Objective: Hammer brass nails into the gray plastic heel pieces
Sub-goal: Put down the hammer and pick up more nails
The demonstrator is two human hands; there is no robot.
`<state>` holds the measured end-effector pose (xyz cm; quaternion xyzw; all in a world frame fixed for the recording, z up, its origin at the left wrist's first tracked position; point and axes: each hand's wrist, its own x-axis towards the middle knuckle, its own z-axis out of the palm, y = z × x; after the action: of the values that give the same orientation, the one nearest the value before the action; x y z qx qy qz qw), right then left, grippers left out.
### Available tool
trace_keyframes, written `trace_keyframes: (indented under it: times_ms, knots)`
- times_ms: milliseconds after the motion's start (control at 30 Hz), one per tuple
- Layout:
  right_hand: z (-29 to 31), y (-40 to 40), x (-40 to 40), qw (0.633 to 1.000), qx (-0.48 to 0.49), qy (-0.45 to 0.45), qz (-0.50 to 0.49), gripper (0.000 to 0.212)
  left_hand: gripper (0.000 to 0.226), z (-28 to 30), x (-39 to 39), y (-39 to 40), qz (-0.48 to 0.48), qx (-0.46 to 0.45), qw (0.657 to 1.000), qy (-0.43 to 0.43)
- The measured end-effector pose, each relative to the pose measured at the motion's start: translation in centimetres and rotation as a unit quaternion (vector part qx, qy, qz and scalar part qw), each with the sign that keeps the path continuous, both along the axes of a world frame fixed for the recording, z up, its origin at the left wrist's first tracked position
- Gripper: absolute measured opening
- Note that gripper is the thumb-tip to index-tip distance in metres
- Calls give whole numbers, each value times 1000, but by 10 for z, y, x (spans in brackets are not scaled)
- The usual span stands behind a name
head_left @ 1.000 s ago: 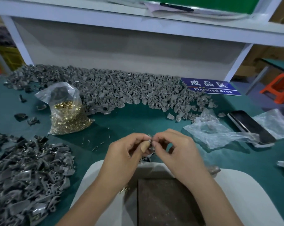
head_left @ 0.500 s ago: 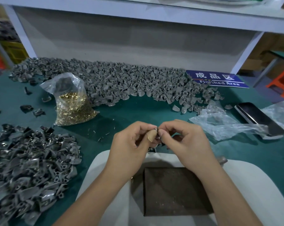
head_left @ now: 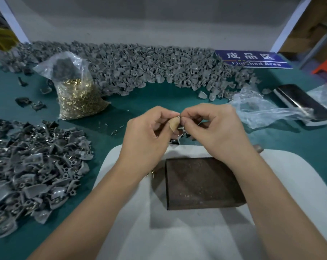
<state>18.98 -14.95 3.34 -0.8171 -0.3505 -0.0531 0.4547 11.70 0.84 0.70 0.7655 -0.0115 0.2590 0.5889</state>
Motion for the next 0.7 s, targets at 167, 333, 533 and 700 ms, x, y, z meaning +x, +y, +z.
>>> trace_keyframes:
  times_ms: [167,333,533,700]
  knots:
    - [-2,0,0,996,53,65,16,14,16,1,0,-1,-1,-28,1000,3]
    - [-1,2,-1,986,127,105,23,13,7,5,1,-6,-13,-119,993,-18]
    - [-2,5,-2,982,158,102,17,13,7,5,1,-9,-18,-168,985,-23]
    - [-1,6,-4,979,171,106,14,15,8,4,0,-13,-20,-196,980,-30]
